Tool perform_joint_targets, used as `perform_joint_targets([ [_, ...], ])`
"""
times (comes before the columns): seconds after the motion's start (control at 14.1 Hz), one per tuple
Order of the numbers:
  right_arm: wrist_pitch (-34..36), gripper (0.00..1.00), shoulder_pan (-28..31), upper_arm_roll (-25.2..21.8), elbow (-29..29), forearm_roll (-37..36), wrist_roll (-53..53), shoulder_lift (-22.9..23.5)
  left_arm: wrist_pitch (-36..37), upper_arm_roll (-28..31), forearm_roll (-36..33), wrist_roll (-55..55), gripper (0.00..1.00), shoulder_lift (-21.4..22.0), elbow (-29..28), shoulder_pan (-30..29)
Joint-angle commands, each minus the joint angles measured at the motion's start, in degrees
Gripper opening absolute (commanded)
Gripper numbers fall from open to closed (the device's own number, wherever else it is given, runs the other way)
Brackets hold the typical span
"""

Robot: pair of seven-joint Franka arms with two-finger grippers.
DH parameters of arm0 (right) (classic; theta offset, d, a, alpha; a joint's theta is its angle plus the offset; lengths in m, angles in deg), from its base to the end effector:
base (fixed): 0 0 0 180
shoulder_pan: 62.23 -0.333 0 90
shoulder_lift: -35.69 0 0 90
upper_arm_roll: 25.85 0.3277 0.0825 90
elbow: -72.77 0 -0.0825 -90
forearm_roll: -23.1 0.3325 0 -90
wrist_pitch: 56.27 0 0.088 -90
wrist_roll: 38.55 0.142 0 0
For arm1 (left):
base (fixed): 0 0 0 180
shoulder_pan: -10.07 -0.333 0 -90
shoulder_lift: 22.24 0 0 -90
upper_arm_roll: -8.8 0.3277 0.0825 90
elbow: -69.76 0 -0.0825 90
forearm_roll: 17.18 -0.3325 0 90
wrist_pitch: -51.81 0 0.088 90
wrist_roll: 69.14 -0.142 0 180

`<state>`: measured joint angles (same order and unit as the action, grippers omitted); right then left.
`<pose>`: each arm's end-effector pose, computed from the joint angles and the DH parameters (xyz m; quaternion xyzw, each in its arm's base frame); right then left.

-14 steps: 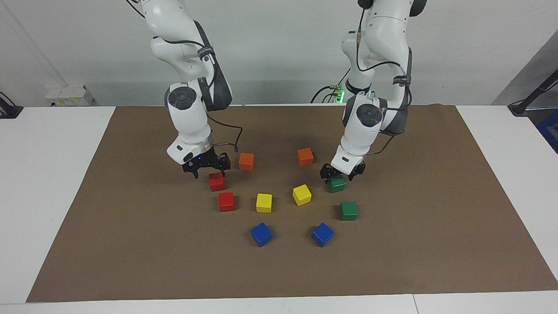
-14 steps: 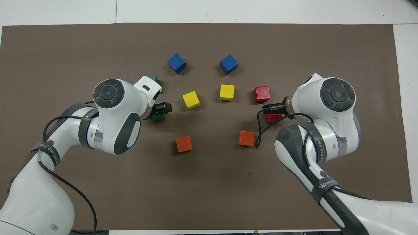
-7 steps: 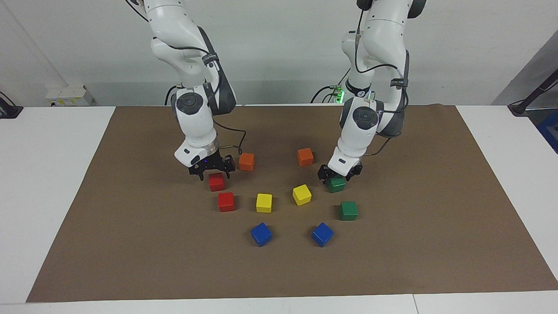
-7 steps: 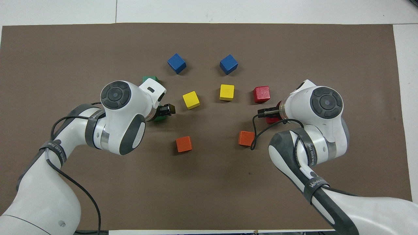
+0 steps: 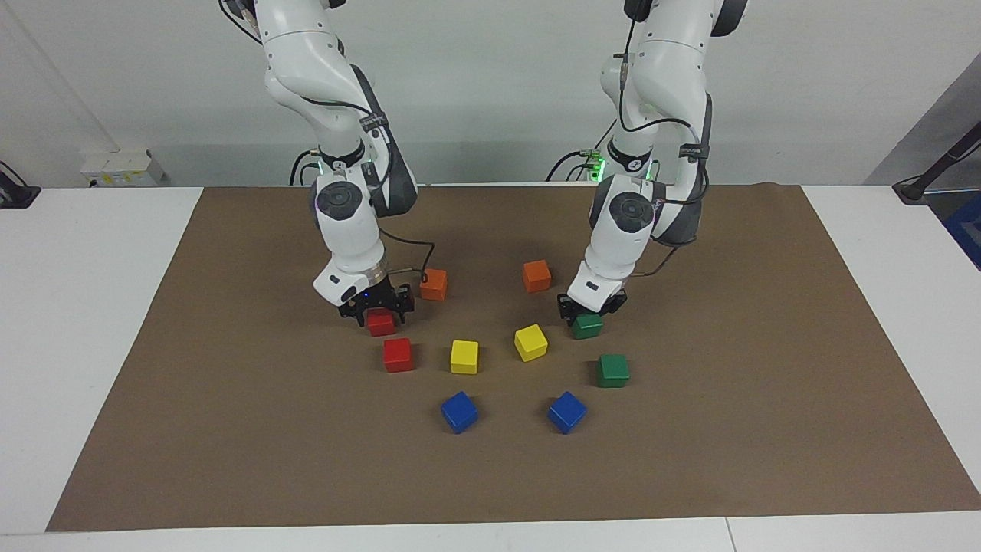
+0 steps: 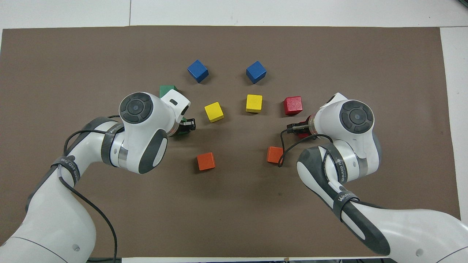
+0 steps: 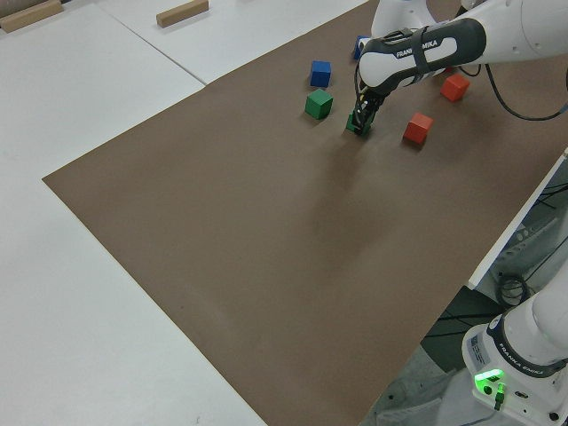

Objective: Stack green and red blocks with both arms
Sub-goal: 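Carry the green cube outward with the left gripper while the right gripper carries red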

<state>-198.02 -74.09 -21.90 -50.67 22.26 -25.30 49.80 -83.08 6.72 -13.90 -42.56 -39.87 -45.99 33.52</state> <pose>0.5231 0.1471 0.3062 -0.9990 -0.0266 -0.0349 0.0128 0.5119 -0.2461 0.3125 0.9991 0.0300 0.0004 0.0292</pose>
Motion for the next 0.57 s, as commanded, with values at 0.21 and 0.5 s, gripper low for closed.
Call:
perform_joint_targets([
  [0.21, 16.90, 0.00, 7.44, -0.16, 14.50, 0.23, -11.28, 1.26, 9.72, 1.11, -0.03, -3.28, 0.00, 6.98, 3.16, -5.93],
  [0.5, 14.85, 0.00, 14.39, -0.16, 17.62, 0.23, -18.76, 3.81, 12.81, 1.28, -0.11, -11.43, 0.00, 9.19, 2.82, -13.57],
])
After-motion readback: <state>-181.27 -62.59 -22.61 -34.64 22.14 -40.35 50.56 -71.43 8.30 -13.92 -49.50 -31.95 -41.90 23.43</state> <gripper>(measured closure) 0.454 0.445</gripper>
